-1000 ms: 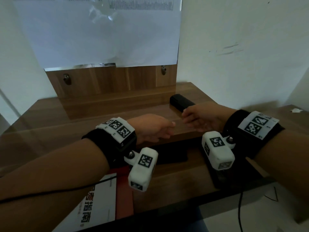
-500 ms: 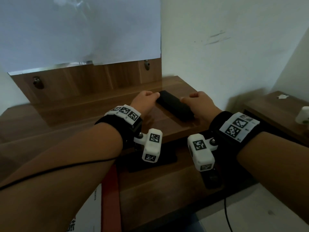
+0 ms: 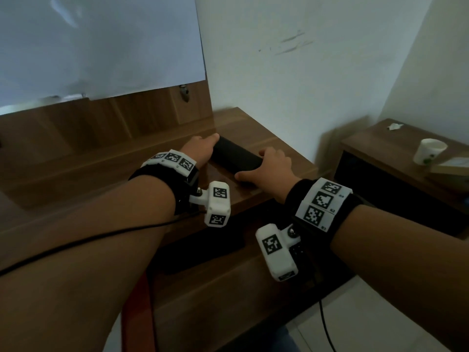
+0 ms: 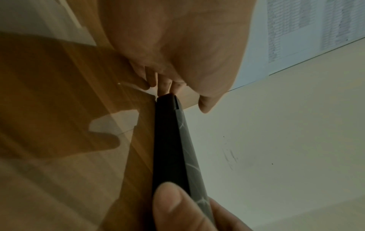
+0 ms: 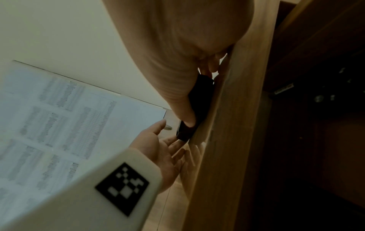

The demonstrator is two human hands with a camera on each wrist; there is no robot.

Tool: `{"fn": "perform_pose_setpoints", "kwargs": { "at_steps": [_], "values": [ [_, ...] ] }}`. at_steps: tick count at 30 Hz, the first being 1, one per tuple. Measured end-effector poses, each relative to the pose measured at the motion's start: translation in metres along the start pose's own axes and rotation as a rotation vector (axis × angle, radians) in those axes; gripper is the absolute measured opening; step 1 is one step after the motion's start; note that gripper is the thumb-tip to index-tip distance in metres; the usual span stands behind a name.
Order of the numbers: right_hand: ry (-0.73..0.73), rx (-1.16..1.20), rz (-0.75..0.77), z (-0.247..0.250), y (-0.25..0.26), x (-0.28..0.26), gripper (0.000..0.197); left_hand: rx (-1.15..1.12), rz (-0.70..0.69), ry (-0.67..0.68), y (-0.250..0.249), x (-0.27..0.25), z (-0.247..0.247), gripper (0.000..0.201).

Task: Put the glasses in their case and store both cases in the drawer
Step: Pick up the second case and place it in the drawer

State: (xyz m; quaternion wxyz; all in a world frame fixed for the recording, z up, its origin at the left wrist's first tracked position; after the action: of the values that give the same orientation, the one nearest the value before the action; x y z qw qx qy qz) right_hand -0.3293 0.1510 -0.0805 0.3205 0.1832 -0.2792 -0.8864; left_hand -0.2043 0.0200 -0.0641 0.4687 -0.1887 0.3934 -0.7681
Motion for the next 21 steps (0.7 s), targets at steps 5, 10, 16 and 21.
{"fn": "perform_pose_setpoints", "kwargs": {
  "at_steps": [5, 10, 16, 21],
  "values": [
    [-0.008, -0.061, 0.029, -0.003, 0.001, 0.0, 0.068, -0.013, -0.016, 0.006, 0.002, 0.0, -0.002, 0.064],
    [0.023, 0.003, 0.038, -0.002, 0.001, 0.0, 0.062, 0.03, 0.032, -0.013, 0.002, -0.003, 0.0, 0.071],
    [0.207, 0.349, 0.102, 0.01, 0.007, -0.01, 0.05, -0.136, 0.047, -0.064, 0.009, -0.018, 0.017, 0.074],
    [0.315, 0.409, 0.189, 0.021, 0.017, -0.022, 0.053, -0.445, 0.129, -0.063, 0.03, -0.04, 0.037, 0.04]
  ]
}}
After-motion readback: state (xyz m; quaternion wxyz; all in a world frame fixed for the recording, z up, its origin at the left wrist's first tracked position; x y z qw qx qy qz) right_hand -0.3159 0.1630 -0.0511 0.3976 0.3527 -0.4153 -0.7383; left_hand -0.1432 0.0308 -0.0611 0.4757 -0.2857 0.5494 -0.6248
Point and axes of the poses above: each hand's wrist, its own x-axis towards the middle knuckle, its own z-axis out of the back of the hand, y = z × x, the point moved 8 cm from there along x, towards the middle knuckle, and after that the axes turned 9 degrees about -z, right-handed, at the moved point
